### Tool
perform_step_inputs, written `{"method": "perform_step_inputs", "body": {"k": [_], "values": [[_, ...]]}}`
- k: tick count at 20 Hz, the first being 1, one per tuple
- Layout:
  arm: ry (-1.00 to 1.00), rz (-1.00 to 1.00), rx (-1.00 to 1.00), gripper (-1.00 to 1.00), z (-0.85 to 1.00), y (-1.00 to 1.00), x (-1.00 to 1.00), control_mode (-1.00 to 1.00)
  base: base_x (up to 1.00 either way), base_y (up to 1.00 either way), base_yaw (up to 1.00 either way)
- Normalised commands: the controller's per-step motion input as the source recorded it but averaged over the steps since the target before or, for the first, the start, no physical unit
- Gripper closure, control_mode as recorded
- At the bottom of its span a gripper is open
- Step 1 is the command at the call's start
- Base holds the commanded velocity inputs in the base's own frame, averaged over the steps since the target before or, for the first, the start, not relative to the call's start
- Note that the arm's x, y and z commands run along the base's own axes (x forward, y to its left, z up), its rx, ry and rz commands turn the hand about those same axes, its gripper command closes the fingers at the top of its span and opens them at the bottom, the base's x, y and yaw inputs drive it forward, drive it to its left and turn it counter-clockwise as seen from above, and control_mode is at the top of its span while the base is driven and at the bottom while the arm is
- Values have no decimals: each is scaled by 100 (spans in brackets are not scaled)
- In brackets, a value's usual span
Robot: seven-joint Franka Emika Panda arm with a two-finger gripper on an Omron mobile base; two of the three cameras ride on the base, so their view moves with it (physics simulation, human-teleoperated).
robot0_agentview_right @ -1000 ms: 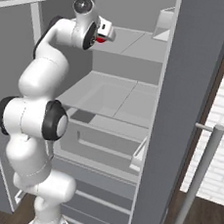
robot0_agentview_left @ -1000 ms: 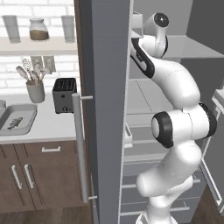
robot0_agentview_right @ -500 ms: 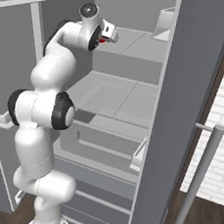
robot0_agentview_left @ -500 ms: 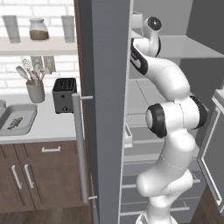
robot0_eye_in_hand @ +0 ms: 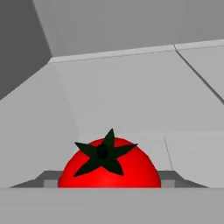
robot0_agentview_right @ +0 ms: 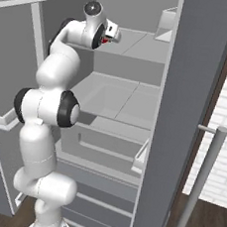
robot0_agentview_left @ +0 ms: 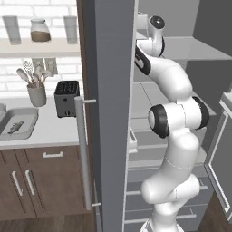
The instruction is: Place one tomato and one fish in each tupperware on the nearby counter, to pack two identical lunches.
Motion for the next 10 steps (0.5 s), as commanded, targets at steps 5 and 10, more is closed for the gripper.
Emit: {"method": "perform_step_inputs", "body": {"k": [5, 10], "values": [[-19, 0, -1, 100, -53, -9, -29, -100, 0, 0, 0], [-18, 0, 0, 100, 0, -54, -96, -100, 0, 0, 0]]}}
